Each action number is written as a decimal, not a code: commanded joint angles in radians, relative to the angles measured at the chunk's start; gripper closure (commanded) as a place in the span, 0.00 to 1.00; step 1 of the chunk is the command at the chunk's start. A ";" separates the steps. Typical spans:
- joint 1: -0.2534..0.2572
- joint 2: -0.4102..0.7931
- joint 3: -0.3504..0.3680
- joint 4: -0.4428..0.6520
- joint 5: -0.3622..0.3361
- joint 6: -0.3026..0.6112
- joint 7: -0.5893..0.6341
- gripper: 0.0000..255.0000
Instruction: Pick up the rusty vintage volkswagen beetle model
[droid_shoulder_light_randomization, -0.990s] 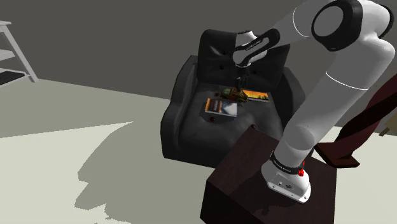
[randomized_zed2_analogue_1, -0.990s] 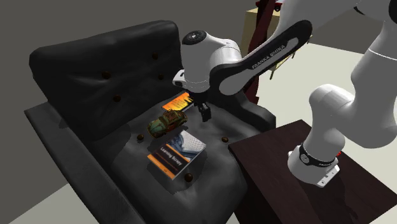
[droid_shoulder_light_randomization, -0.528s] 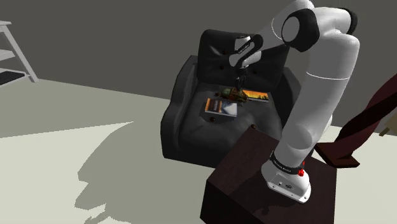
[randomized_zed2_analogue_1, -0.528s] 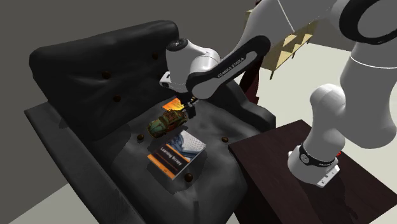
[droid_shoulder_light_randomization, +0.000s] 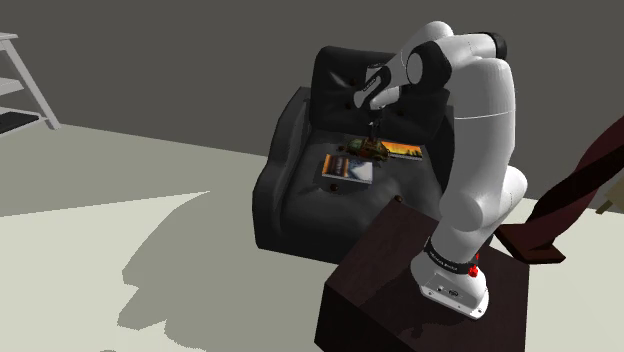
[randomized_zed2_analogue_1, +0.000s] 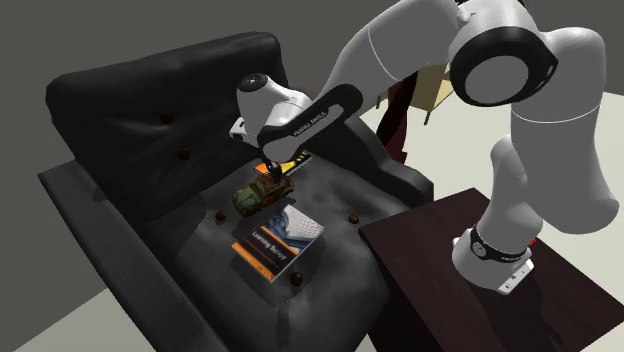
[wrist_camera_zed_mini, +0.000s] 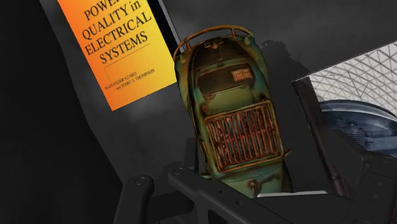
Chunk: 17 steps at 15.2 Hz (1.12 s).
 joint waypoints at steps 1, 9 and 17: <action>-0.024 0.059 0.013 0.066 0.020 0.002 -0.025 0.00; -0.037 0.125 0.029 0.057 0.036 0.075 -0.020 0.00; -0.038 0.124 0.029 0.057 0.036 0.074 -0.020 1.00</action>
